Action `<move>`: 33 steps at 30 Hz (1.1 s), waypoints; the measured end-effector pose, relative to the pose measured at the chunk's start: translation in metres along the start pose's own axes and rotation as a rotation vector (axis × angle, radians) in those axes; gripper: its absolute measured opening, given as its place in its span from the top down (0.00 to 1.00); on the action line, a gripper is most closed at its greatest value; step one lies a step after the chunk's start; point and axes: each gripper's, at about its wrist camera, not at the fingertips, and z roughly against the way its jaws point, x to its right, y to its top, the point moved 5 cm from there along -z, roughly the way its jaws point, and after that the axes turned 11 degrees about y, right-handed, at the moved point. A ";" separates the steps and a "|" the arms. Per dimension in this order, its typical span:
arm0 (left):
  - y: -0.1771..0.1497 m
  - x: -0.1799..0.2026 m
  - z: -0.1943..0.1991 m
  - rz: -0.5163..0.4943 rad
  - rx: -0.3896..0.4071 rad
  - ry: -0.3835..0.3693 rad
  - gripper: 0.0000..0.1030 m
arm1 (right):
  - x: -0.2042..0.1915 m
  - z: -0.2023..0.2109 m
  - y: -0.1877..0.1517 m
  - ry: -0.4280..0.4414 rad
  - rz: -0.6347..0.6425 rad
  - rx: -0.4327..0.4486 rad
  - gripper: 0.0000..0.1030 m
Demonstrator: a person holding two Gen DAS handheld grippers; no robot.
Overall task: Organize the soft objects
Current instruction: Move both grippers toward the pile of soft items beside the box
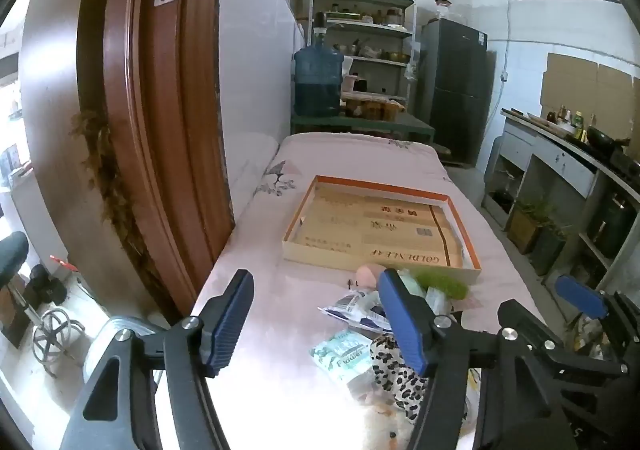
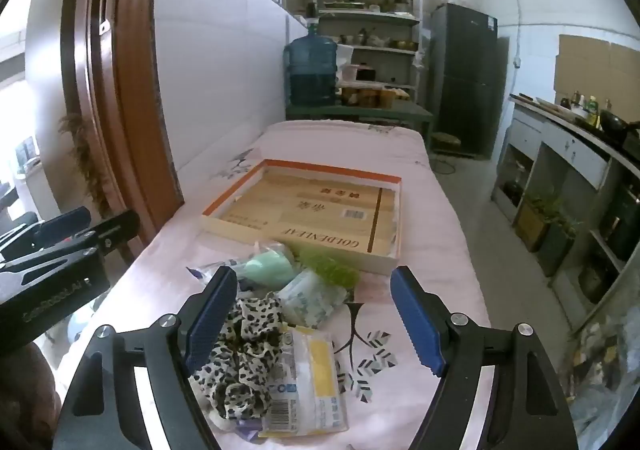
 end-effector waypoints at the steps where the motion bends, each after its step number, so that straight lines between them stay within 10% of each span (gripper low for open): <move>1: 0.000 0.000 0.000 -0.001 0.001 0.001 0.39 | 0.000 0.000 0.000 0.005 -0.007 0.004 0.22; 33: -0.009 0.000 -0.007 -0.007 -0.025 -0.007 0.41 | -0.005 -0.005 -0.005 0.031 -0.003 -0.029 0.22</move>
